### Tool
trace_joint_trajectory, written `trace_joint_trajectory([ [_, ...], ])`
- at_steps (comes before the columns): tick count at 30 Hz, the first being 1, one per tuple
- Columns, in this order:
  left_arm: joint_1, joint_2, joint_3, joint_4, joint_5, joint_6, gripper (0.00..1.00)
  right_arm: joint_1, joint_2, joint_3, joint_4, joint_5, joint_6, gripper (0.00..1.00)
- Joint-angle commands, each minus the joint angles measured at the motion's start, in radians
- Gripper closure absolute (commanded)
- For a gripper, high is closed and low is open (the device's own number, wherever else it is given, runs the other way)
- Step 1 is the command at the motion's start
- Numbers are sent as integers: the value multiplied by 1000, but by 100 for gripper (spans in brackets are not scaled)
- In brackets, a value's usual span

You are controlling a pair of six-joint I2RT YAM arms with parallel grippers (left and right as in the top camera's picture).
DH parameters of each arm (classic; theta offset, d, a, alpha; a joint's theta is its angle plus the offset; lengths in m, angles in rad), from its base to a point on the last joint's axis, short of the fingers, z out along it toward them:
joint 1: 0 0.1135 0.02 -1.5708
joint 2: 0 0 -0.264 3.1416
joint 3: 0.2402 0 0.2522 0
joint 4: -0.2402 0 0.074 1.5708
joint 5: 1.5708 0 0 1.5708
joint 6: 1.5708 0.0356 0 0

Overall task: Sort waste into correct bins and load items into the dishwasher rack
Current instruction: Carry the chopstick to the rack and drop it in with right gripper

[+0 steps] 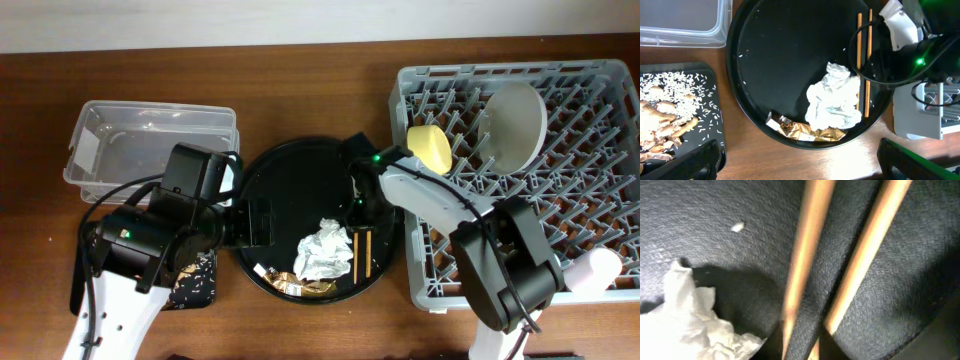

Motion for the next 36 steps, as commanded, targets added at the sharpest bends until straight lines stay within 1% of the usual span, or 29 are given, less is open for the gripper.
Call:
trace_joint_trajectory([
  [1,5,-2,1,2,6,12,1,3,-10,4,-23,41,21,96],
  [3,5,-2,1,1,6,12,1,3,-29,33,-47,47,13,96],
  [4,5,-2,1,1,6,12,1,3,-41,53,-55,40,14,92],
  [5,5,-2,1,2,6,12,1,3,-43,66,-53,-6,14,76],
  [6,5,-2,1,1,6,12,1,7,-43,65,-39,-73,14,75],
  [7,5,-2,1,2,6,12,1,16,-42,61,-20,-78,14,73],
  [9,5,-2,1,1,6,12,1,32,-39,55,24,-55,18,64],
  [10,5,-2,1,1,6,12,1,39,-30,53,49,-30,31,60],
  [12,5,-2,1,1,6,12,1,45,-4,52,51,89,103,59],
  [16,5,-2,1,1,6,12,1,44,55,52,70,113,132,61],
  [17,5,-2,1,1,6,12,1,44,64,52,73,103,135,71],
  [19,5,-2,1,1,6,12,1,44,67,52,77,71,135,86],
  [21,5,-2,1,2,6,12,1,44,66,52,76,61,134,94],
  [24,5,-2,1,1,6,12,1,43,38,72,44,41,127,96],
  [27,5,-2,1,1,6,12,1,43,-54,163,-52,43,64,96],
  [29,5,-2,1,1,6,12,1,43,-140,232,-128,81,49,96],
  [31,5,-2,1,1,6,12,1,34,-232,267,-176,111,-8,96],
  [33,5,-2,1,1,6,12,1,-2,-298,268,-208,140,-13,96],
  [35,5,-2,1,1,6,12,1,-93,-362,268,-240,151,-33,96],
  [36,5,-2,1,1,6,12,1,-160,-379,268,-251,151,-80,96],
])
